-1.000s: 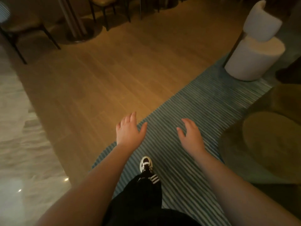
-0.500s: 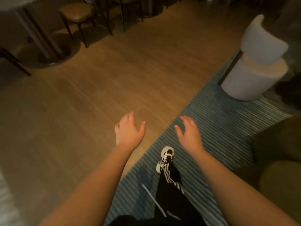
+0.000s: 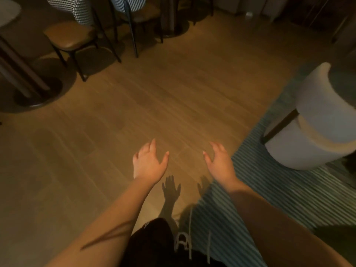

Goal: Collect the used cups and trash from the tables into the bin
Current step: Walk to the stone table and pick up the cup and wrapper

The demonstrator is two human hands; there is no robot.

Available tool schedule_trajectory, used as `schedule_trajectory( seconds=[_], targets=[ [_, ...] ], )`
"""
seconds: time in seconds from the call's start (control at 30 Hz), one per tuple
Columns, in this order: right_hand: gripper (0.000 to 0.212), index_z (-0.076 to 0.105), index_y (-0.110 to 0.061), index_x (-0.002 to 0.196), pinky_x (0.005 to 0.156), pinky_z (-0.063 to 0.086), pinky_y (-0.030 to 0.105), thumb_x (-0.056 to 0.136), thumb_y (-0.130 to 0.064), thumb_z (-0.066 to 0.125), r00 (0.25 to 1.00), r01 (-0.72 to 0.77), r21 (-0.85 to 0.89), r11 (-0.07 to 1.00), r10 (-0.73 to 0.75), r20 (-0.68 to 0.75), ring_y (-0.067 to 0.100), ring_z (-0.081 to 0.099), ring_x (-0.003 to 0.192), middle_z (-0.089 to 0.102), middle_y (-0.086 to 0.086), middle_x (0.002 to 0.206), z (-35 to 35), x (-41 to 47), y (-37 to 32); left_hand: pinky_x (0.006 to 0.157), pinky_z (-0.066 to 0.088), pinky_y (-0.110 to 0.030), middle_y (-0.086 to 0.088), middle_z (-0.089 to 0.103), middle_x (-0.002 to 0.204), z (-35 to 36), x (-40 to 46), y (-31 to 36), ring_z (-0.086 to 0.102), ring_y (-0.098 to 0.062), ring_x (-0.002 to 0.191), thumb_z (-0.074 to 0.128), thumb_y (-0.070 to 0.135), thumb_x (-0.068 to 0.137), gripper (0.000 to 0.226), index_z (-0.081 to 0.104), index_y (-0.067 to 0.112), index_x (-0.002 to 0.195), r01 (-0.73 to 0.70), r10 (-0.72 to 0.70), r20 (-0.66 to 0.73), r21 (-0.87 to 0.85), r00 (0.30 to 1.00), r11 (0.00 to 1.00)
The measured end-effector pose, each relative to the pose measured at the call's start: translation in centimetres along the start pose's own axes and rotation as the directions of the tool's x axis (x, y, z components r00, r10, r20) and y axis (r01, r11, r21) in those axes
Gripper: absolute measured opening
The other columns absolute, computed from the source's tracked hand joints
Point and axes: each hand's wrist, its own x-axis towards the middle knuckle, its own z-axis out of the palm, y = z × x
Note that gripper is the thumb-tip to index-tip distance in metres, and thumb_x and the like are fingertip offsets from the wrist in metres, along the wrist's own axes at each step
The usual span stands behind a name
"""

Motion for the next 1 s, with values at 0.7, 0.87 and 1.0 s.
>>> schedule_trajectory(
  seconds=[0.7,0.87,1.0],
  targets=[
    [0.051,0.038,-0.012,0.142,0.109,0.03,0.034,0.097,-0.032,0.047,0.997,0.042,-0.025,0.999,-0.043,-0.069,0.025,0.034,0.136,0.035,0.007,0.15,-3.6,69.0,-11.6,0.109,0.022,-0.044,-0.005,0.033,0.149,-7.9,70.7,5.6,0.033,-0.027,0.132,0.037,0.058,0.09,0.071,0.023,0.017,0.147,0.036,-0.038,-0.054,-0.034,0.998,0.999],
    [0.052,0.037,-0.009,0.143,0.108,0.029,0.031,0.097,-0.029,0.048,0.997,0.038,-0.026,0.999,-0.039,-0.066,0.023,0.033,0.137,0.033,0.007,0.151,-3.9,83.4,-11.9,0.108,0.023,-0.045,-0.006,0.034,0.148,-7.6,85.2,8.1,0.034,-0.027,0.131,0.036,0.058,0.09,0.07,0.024,0.017,0.146,0.005,-0.006,-0.058,-0.022,0.998,1.0],
    [0.052,0.035,-0.009,0.144,0.108,0.033,0.035,0.097,-0.029,0.046,0.997,0.049,-0.002,0.999,-0.049,-0.054,0.024,0.036,0.136,0.032,0.006,0.152,-4.0,97.1,-11.1,0.105,0.025,-0.046,-0.009,0.037,0.146,-6.2,98.6,10.9,0.037,-0.029,0.128,0.038,0.055,0.091,0.069,0.027,0.013,0.144,-0.018,0.018,-0.065,0.007,0.998,1.0]
  ],
)
